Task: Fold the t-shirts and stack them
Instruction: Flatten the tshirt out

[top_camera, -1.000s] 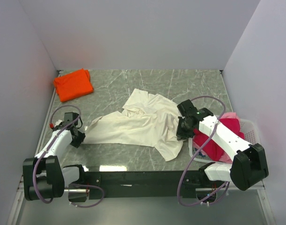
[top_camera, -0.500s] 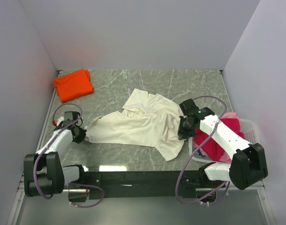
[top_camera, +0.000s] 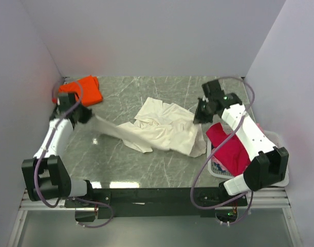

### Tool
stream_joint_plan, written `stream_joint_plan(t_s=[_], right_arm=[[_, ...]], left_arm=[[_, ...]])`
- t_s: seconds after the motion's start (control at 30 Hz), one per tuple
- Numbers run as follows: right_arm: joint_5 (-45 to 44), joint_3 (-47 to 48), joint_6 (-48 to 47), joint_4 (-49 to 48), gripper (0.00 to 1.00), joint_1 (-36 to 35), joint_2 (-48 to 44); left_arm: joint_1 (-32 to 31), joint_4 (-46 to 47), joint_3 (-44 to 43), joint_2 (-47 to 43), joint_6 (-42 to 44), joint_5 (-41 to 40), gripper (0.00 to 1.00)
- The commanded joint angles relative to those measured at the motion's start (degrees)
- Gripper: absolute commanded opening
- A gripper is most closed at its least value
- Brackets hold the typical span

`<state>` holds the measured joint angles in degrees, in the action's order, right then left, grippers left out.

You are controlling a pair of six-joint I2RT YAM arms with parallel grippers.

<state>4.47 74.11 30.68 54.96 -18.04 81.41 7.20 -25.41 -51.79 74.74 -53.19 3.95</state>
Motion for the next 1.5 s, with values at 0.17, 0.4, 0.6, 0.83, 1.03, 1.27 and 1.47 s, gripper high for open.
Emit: stream_joint_plan(t_s=[0.17,0.4,0.6,0.83,1.03,1.27,1.47], right_arm=[[-0.78,36.51,-5.01,7.35,0.00,3.10,10.52],[-4.38,56.67,-5.89,6.49,0.00,3.36,11.15],[-8.34,40.90,-6.51,-8.53,0.00,3.45,-7.53],[-9.21,34.26,-6.68,-15.50,0.00,3.28,-21.98],[-11.06,43.22,-7.91,-13.30,0.00,3.19,-23.57],[-13.87,44.64,-10.46,-14.88,0.00,3.28,-21.38],[-17.03,41.73,-11.87,-16.99,0.00,3.37,-14.89]], left_arm=[[7.29,3.08,-37.48,10.33,-2.60,8.09,0.00],[13.18,7.04,-53.58,11.66,-2.37,17.40,0.00],[13.54,6.69,-50.53,3.86,5.20,15.58,0.00],[13.28,2.56,-60.52,2.16,1.95,14.51,0.00],[11.96,-2.36,-72.83,1.99,3.61,7.84,0.00],[10.99,-1.49,-69.52,0.67,5.11,7.30,0.00],[10.99,2.20,-60.11,2.25,4.76,12.49,0.00]])
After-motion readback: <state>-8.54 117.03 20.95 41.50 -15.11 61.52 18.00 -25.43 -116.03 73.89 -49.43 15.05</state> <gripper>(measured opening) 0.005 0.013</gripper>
